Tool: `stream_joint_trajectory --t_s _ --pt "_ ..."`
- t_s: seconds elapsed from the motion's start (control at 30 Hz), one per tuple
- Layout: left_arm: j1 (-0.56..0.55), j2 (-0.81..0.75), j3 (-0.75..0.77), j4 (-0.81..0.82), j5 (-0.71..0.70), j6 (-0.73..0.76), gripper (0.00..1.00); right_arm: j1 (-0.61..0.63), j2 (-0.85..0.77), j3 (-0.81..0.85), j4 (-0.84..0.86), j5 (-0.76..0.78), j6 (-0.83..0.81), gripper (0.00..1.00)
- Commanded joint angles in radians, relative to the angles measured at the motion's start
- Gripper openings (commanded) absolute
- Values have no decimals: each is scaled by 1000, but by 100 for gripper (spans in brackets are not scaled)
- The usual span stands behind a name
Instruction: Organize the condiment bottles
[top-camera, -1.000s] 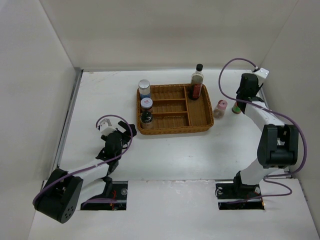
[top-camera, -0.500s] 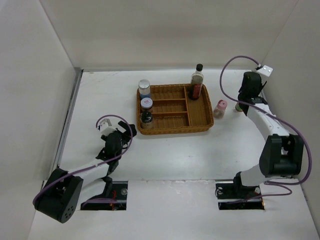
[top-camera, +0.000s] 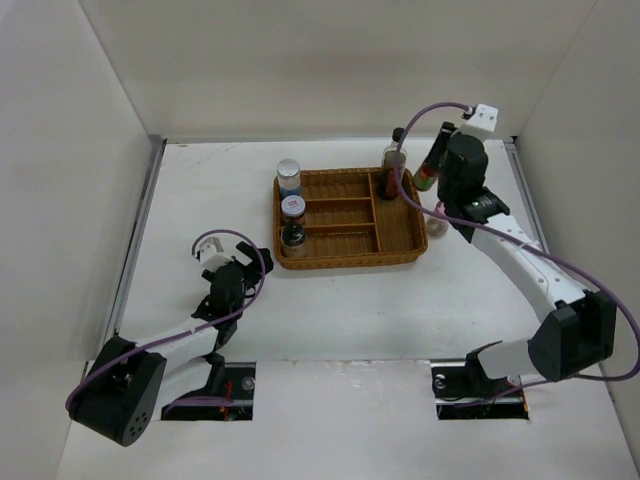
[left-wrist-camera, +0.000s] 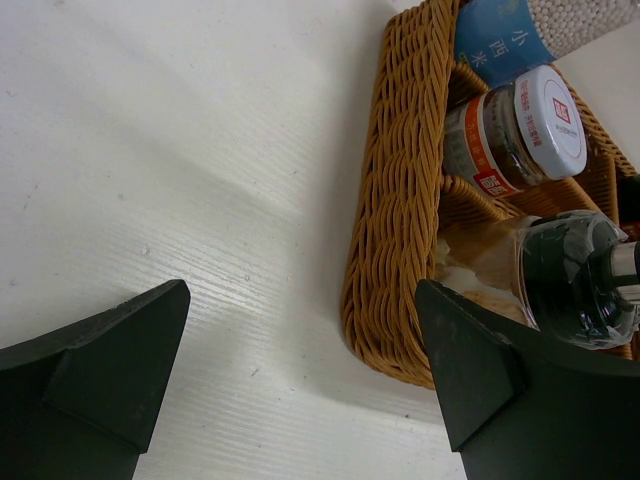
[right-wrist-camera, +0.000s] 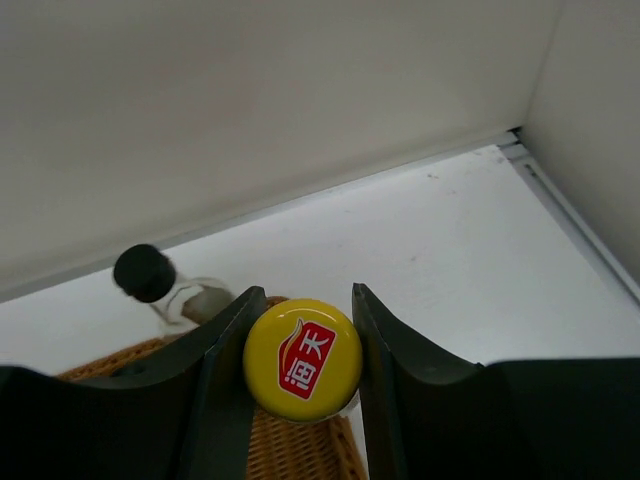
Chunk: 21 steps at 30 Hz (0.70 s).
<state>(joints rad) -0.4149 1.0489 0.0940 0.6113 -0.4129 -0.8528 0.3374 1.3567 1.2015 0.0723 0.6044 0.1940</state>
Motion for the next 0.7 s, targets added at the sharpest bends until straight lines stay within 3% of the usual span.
stream_joint_trajectory --t_s 0.0,0.67 --pt "3 -10 23 54 6 4 100 27 36 63 175 -3 -2 28" --pt "0 -3 29 56 11 3 100 127 254 12 282 -34 25 28"
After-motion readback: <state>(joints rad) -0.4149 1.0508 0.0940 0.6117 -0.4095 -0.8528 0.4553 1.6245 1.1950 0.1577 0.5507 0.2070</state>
